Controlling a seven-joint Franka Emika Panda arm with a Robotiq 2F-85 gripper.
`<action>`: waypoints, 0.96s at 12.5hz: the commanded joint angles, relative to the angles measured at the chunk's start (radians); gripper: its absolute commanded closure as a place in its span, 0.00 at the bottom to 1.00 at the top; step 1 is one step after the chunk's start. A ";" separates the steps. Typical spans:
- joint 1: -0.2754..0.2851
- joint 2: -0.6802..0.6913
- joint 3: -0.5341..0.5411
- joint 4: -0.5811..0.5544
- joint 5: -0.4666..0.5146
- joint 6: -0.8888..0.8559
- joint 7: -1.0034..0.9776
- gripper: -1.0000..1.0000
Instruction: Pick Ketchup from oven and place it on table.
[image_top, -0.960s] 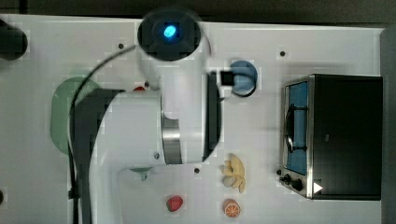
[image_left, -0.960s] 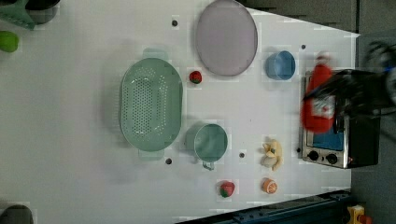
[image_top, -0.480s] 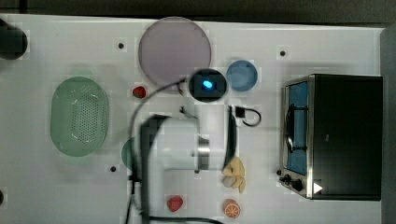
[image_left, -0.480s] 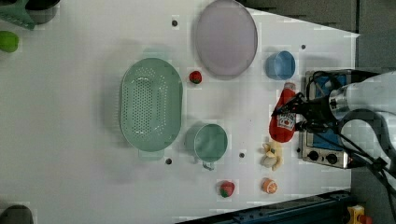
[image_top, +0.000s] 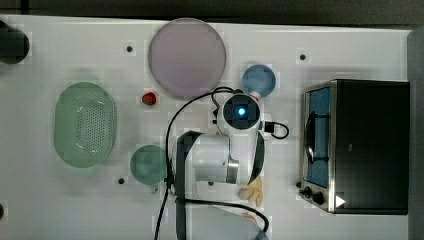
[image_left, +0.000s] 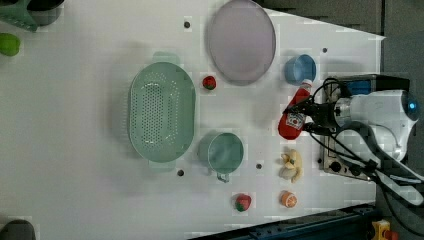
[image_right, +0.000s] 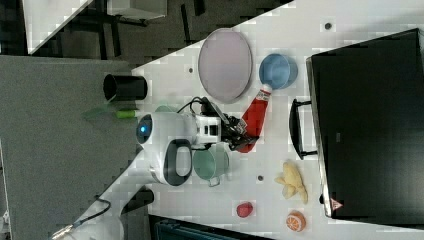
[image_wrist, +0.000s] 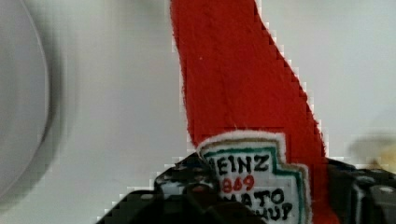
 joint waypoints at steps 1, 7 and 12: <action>0.028 0.022 0.021 -0.045 0.021 0.080 0.033 0.21; 0.029 -0.063 0.026 -0.042 0.021 0.046 0.036 0.00; 0.027 -0.302 0.022 0.096 0.021 -0.261 0.036 0.00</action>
